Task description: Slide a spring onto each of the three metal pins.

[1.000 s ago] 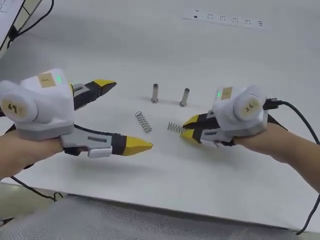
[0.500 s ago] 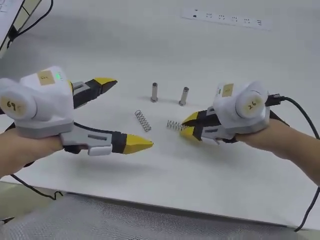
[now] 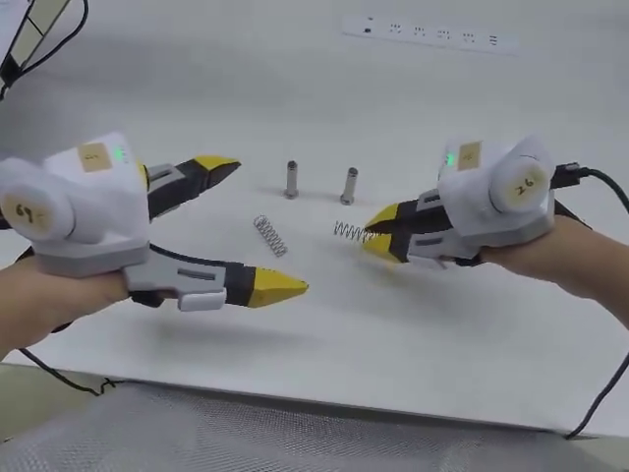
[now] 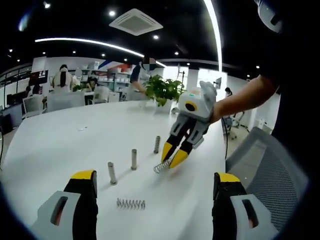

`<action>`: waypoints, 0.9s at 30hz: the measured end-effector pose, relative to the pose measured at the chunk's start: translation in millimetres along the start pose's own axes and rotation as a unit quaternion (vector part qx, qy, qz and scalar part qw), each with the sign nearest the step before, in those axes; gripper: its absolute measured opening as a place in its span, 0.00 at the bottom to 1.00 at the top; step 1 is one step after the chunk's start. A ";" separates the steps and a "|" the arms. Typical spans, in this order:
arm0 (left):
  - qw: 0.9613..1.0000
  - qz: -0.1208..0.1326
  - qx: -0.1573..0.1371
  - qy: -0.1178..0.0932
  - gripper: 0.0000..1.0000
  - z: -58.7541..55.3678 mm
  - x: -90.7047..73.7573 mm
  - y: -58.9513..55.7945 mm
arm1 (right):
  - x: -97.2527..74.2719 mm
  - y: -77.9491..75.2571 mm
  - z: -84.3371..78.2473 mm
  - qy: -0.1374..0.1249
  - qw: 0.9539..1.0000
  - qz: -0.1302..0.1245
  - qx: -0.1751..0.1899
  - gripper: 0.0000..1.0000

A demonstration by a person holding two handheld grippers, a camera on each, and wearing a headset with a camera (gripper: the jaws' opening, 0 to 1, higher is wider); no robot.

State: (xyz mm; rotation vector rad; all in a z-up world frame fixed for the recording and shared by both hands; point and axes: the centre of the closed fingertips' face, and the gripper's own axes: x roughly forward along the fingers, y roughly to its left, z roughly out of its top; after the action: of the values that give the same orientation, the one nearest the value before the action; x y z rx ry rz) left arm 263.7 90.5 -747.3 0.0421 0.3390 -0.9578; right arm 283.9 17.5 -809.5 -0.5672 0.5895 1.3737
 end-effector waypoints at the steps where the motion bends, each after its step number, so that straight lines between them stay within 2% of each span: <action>1: 1.000 -0.002 -0.001 0.000 0.94 0.1 0.5 -0.7 | -2.2 0.3 0.6 -0.003 1.000 0.002 -0.002 0.08; 11: 1.000 -0.012 -0.010 -0.014 0.93 7.8 4.4 -4.5 | -12.2 1.8 7.0 -0.009 1.000 0.003 -0.009 0.08; 19: 1.000 -0.024 -0.006 -0.010 0.89 10.6 9.2 -6.6 | -21.2 1.3 7.2 -0.011 1.000 0.004 -0.011 0.08; 27: 0.999 -0.042 -0.002 -0.004 0.86 11.1 18.4 -16.4 | -27.8 3.6 6.2 -0.010 1.000 0.008 -0.016 0.08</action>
State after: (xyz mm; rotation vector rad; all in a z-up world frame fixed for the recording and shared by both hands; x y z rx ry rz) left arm 263.0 64.3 -740.5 0.0219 0.3379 -1.0395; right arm 277.8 2.0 -786.1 -0.5754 0.5575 1.4043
